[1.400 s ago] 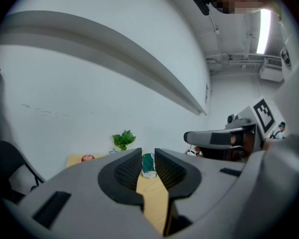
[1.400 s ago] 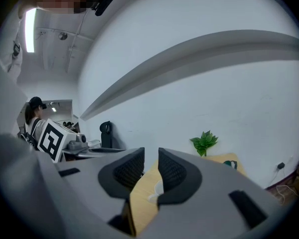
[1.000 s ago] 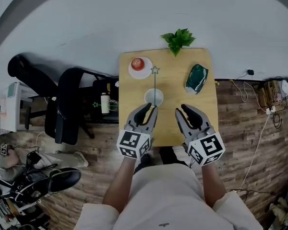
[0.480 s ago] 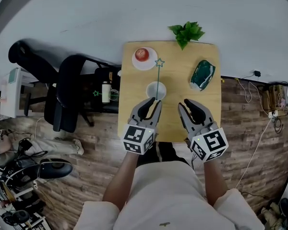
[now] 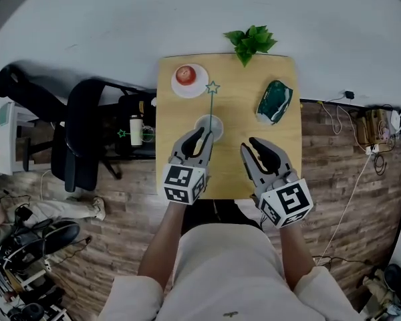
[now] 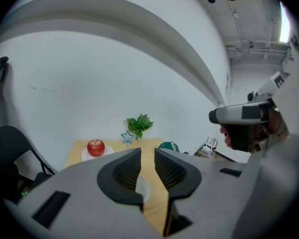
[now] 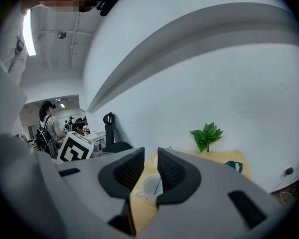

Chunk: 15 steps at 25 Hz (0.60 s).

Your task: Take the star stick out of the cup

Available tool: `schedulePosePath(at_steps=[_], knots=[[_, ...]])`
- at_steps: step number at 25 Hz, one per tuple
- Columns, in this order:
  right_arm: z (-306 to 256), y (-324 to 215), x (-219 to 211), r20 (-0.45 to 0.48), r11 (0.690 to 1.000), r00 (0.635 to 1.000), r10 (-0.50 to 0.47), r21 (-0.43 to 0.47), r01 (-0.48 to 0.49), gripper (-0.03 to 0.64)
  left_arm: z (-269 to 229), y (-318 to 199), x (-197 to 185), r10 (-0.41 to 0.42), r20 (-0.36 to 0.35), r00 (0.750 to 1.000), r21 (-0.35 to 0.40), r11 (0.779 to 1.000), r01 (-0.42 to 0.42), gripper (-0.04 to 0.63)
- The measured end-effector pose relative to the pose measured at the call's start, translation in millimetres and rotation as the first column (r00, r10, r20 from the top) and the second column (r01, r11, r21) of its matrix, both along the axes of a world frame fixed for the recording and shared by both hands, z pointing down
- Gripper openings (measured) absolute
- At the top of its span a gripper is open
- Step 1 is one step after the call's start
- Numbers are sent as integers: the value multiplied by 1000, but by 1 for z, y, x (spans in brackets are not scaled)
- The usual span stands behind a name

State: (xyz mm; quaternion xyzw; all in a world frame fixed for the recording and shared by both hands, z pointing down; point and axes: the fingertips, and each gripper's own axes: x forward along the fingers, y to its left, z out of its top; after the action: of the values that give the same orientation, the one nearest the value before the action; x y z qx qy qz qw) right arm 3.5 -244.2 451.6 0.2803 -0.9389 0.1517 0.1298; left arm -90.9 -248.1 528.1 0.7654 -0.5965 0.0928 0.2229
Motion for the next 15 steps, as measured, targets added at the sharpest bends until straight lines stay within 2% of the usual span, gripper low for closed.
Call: schedulePosePath(at_steps=[9, 15], knots=[[12, -10, -2, -19, 998, 999, 47, -30, -47, 77, 30, -35, -11, 35, 38, 999, -32, 999, -34, 63], [15, -24, -3, -38, 996, 996, 79, -32, -80, 77, 46, -60, -17, 58, 34, 998, -56, 997, -56, 63]])
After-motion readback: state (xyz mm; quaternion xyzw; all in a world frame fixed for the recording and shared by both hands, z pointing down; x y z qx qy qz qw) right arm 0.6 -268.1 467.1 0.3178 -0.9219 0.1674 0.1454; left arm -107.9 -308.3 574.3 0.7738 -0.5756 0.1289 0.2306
